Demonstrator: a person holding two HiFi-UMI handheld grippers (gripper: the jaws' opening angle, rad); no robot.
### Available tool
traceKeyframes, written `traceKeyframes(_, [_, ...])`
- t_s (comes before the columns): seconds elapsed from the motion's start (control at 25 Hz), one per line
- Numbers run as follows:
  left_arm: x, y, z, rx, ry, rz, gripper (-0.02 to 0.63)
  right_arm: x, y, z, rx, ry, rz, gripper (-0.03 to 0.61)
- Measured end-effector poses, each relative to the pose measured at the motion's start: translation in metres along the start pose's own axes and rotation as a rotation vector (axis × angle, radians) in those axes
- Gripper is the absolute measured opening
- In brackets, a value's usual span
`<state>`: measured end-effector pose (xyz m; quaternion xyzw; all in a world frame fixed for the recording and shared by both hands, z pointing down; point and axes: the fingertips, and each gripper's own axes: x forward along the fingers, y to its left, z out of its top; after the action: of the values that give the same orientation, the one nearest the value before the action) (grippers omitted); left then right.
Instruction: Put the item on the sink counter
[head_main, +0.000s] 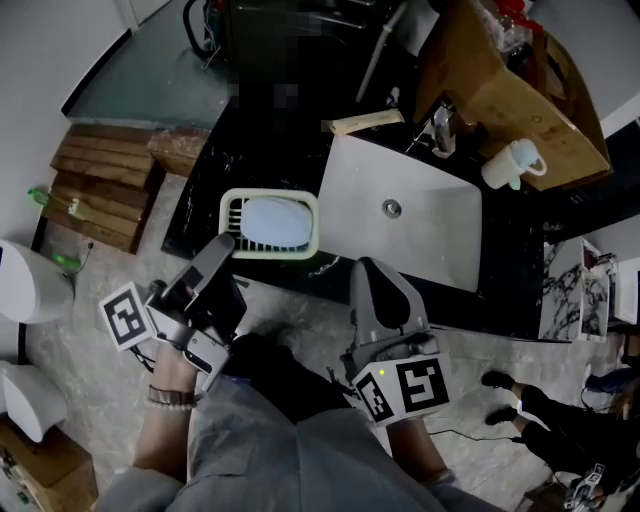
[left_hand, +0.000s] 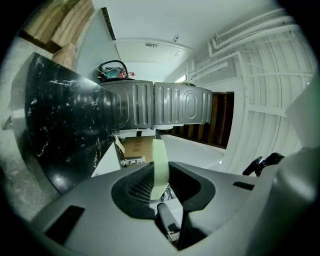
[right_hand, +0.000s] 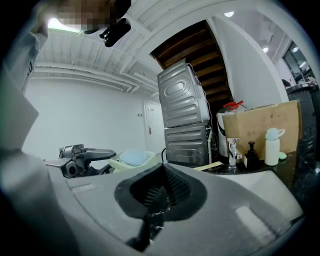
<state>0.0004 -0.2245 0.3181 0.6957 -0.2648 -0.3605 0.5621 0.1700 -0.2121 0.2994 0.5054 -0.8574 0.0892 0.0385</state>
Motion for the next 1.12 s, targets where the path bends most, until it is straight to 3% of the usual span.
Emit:
traceKeyframes(0.64, [0.027, 0.029, 0.020, -0.023, 0.103, 0.028, 0.089, 0.021, -0.012, 0.002, -0.003, 0.016, -0.092, -0.003])
traceKeyframes(1.12, [0.036, 0.071, 0.038, -0.051, 0.159, 0.104, 0.089, 0.041, -0.009, 0.004, -0.008, 0.029, -0.148, -0.003])
